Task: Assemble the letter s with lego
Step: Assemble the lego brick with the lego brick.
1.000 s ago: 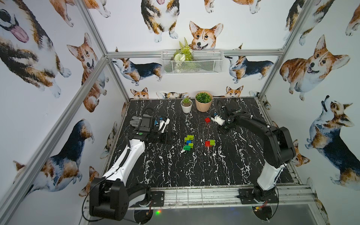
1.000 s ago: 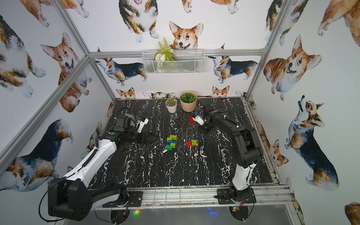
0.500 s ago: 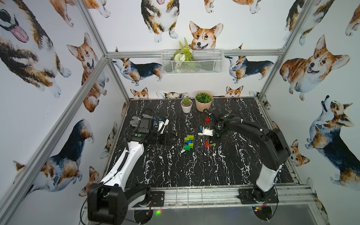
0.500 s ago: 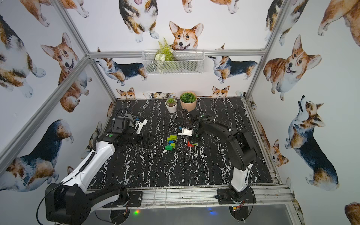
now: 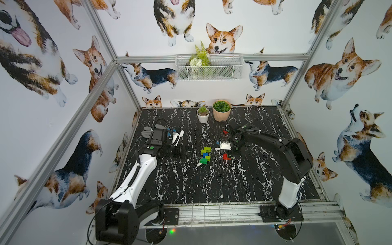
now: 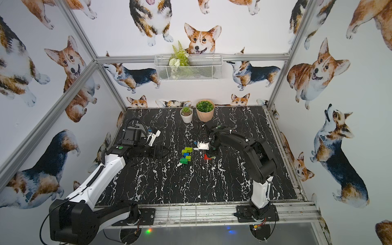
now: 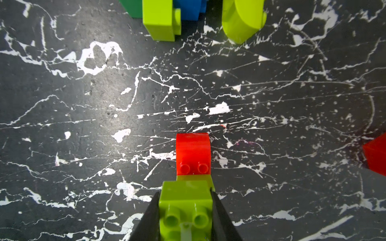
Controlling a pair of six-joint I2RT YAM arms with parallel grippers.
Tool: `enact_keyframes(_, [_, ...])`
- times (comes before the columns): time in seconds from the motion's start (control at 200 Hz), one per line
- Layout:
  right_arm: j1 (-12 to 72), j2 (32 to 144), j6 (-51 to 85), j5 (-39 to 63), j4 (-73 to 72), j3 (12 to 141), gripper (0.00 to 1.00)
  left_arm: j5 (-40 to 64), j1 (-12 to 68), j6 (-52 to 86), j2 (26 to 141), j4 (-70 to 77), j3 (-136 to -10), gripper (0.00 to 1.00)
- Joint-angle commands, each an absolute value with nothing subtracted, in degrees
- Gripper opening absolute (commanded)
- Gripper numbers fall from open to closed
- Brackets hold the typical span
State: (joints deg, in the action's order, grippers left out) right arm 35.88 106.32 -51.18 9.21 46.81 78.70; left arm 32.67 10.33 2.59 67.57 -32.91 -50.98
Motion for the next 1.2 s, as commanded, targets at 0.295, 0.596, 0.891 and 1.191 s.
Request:
enact_keyframes(0.295, [35.4,107.6,-53.0,10.9,45.8,79.3,0.19,32.8,10.3,1.4,68.0,-33.2,-51.0,1.00])
enact_keyframes(0.596, [35.1,107.8,-52.8,11.6,46.6,78.8,0.19,33.0,10.3,1.3,68.5,-33.2,-51.2,1.00])
enact_keyframes(0.891, [35.2,106.3,-52.2,12.3,45.8,77.0,0.18,33.1,10.3,1.3,68.7,-33.2,-51.3,1.00])
enact_keyframes(1.191, [35.5,106.1,-52.0,12.9,45.8,76.3,0.18,33.2,10.3,1.4,68.7,-33.3,-51.5,1.00])
